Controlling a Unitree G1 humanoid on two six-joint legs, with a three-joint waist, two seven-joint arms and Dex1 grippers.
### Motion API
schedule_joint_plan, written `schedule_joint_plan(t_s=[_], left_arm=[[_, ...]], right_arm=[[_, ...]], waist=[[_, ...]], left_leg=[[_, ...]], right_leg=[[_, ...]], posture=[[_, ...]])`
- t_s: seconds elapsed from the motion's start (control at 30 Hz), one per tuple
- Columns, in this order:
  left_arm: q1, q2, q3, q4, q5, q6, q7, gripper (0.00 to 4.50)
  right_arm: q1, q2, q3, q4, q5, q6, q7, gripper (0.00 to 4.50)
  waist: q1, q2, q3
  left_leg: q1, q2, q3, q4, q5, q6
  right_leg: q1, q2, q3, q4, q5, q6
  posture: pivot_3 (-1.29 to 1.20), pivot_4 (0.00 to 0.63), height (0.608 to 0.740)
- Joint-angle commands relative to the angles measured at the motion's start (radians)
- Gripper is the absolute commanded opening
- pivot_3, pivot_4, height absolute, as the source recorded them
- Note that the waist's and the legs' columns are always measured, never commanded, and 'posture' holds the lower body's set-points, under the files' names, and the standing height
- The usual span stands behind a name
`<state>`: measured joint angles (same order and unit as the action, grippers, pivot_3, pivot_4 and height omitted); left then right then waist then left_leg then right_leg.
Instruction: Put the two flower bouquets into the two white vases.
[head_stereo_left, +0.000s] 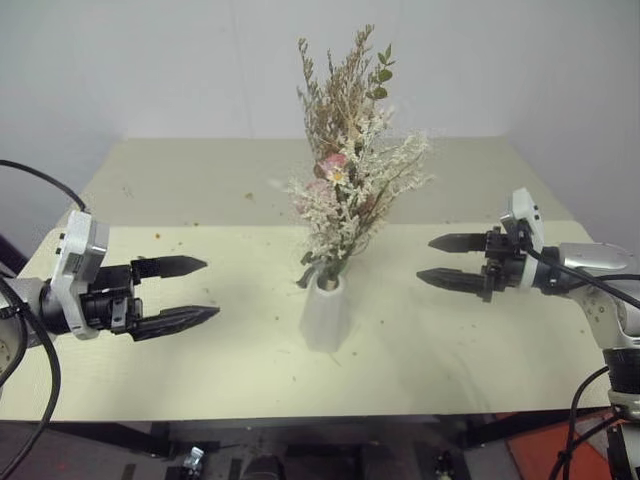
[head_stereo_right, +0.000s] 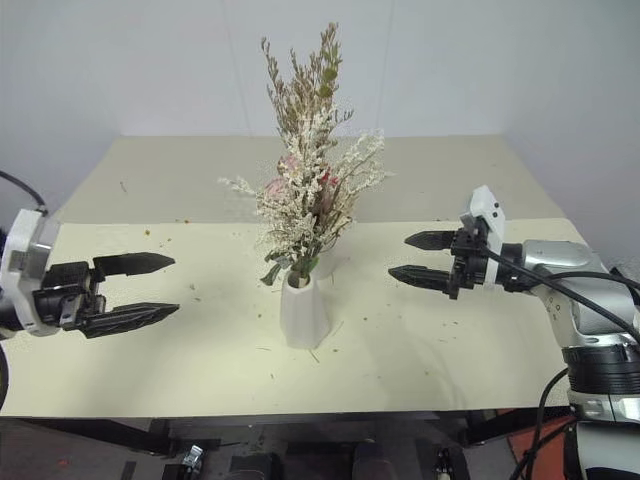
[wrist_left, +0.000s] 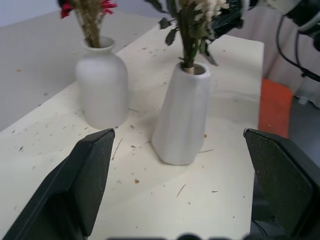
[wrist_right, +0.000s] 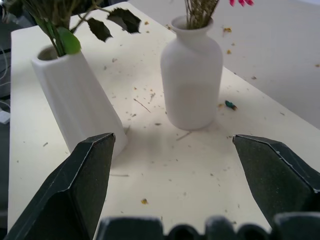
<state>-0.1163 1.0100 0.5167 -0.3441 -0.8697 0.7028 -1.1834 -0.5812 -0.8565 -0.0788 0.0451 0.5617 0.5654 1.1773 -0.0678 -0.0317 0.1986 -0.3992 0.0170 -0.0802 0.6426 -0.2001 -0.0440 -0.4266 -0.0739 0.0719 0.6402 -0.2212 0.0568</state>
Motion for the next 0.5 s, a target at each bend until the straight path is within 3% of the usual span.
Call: schedule_joint_plan(t_s=[0.03,0.5], left_arm=[[0.030,-0.013,0.072,-0.048,-0.031,0.010,0.044,4.50],[0.016,-0.063,0.019,-0.072,-0.044,-0.016,0.141,4.50]], right_arm=[[0.000,-0.027,-0.063,-0.005,-0.004,-0.036,0.001,4.48],[0.057,0.013,-0.097,-0.053,-0.021,-0.111,-0.066,4.48]], waist=[[0.000,0.000,0.000],[0.001,0.000,0.000]], left_leg=[[0.000,0.000,0.000,0.000,0.000,0.000],[0.001,0.000,0.000,0.000,0.000,0.000]], right_leg=[[0.000,0.000,0.000,0.000,0.000,0.000],[0.001,0.000,0.000,0.000,0.000,0.000]], posture=[[0.00,0.150,0.740],[0.00,0.150,0.740]])
